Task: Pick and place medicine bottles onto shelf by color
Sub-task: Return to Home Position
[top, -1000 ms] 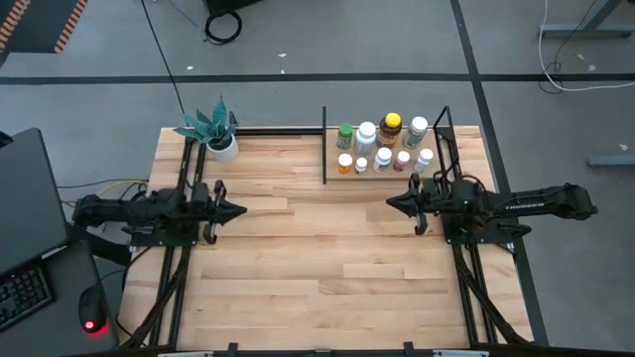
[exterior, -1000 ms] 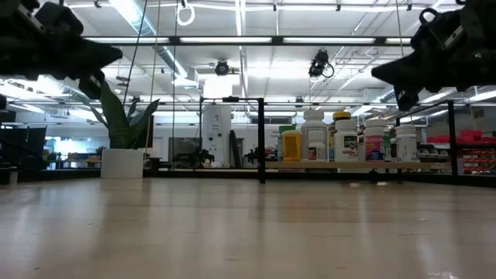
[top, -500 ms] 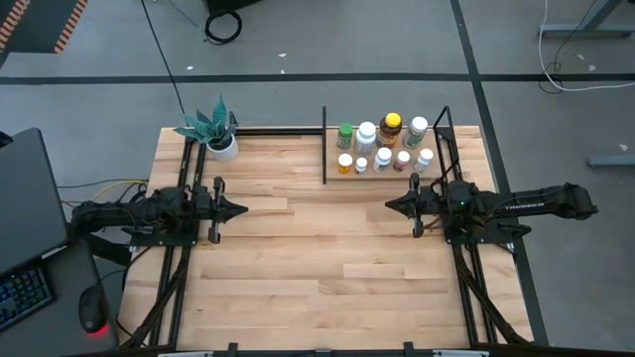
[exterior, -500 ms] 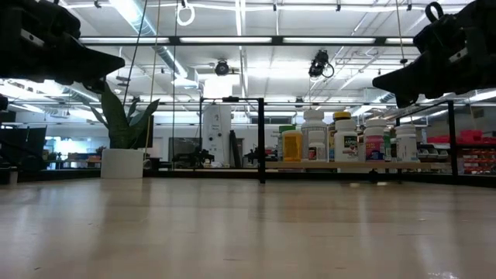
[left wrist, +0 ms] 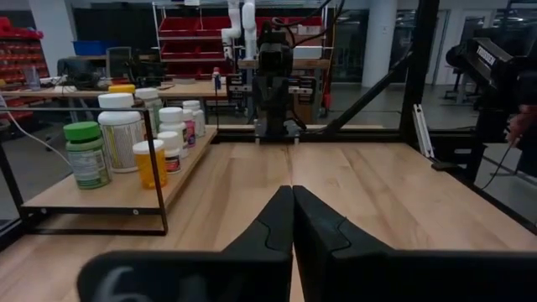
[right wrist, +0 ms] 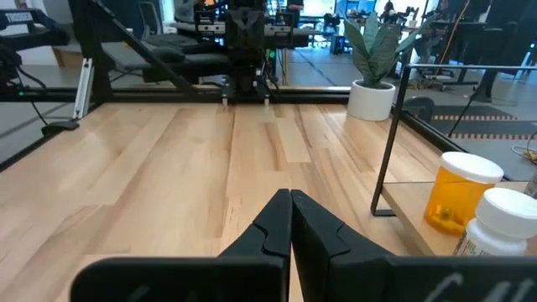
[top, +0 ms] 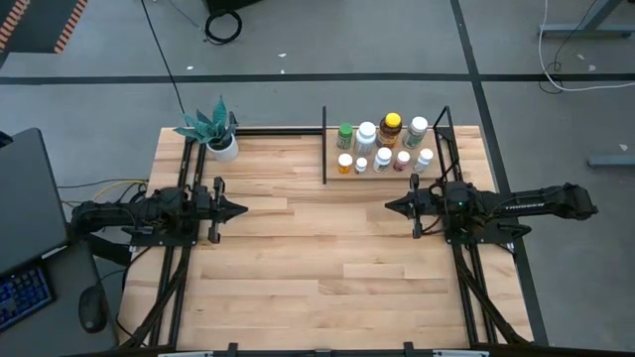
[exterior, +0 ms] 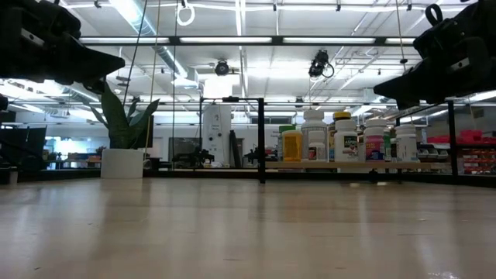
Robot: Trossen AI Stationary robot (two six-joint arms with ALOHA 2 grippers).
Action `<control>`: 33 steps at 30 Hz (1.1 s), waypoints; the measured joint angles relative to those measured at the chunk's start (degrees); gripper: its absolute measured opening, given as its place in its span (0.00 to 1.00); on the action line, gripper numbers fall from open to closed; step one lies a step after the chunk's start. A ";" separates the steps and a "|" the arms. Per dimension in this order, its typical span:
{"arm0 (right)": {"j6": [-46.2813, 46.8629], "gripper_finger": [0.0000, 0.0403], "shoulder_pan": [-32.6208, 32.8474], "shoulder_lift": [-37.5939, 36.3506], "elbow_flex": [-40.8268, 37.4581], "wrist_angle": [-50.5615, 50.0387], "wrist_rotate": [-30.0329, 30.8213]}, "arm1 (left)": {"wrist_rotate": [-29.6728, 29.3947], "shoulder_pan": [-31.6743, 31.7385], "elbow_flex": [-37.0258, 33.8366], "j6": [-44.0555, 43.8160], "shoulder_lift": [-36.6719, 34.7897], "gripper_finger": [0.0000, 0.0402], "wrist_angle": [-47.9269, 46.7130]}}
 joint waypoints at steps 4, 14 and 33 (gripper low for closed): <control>0.02 0.03 0.00 0.00 0.00 0.00 -0.01 | -0.07 0.00 -0.04 0.00 0.00 0.04 0.83; 0.02 0.03 0.00 0.00 0.00 0.00 -0.01 | -0.12 0.00 -0.09 0.00 0.00 0.10 2.20; 0.04 0.03 0.00 0.00 0.00 0.00 -0.03 | -0.09 0.00 -0.09 -0.01 0.00 0.10 2.64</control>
